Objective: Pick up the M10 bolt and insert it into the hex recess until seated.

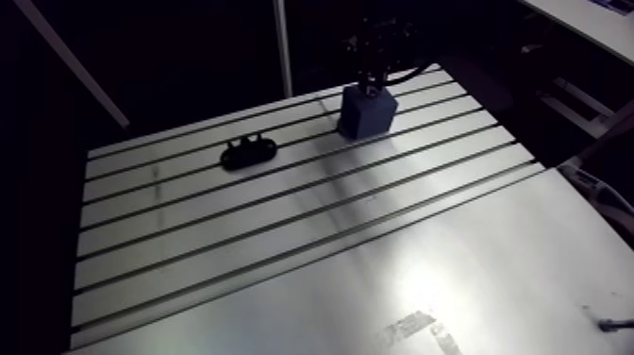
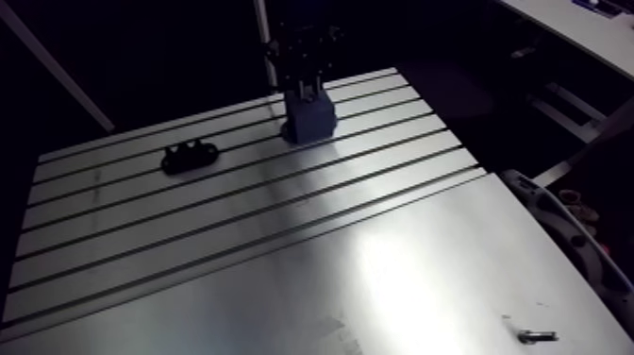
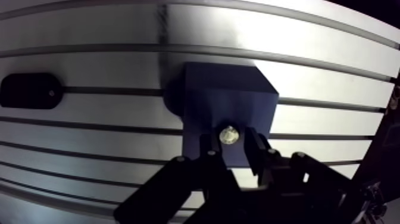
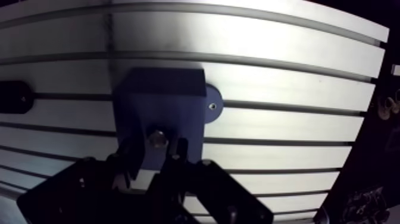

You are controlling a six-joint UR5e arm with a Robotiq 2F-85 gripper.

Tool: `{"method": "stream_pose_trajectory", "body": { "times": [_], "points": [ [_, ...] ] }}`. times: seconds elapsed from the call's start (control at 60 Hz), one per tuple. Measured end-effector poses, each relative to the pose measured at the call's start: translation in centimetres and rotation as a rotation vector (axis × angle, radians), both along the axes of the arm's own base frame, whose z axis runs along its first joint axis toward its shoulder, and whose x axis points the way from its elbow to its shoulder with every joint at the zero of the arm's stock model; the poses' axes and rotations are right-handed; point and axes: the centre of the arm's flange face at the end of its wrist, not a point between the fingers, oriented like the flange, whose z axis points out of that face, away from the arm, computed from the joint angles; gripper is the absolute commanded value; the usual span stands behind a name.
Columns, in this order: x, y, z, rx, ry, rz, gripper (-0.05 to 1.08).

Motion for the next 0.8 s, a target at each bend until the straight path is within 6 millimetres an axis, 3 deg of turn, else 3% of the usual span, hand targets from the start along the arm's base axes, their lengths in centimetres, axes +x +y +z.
{"method": "stream_pose_trajectory", "body": {
  "times": [0.8],
  "points": [
    [-0.09, 0.05, -0.15, 0.004, 0.008, 0.001, 0.64]
  ]
}}
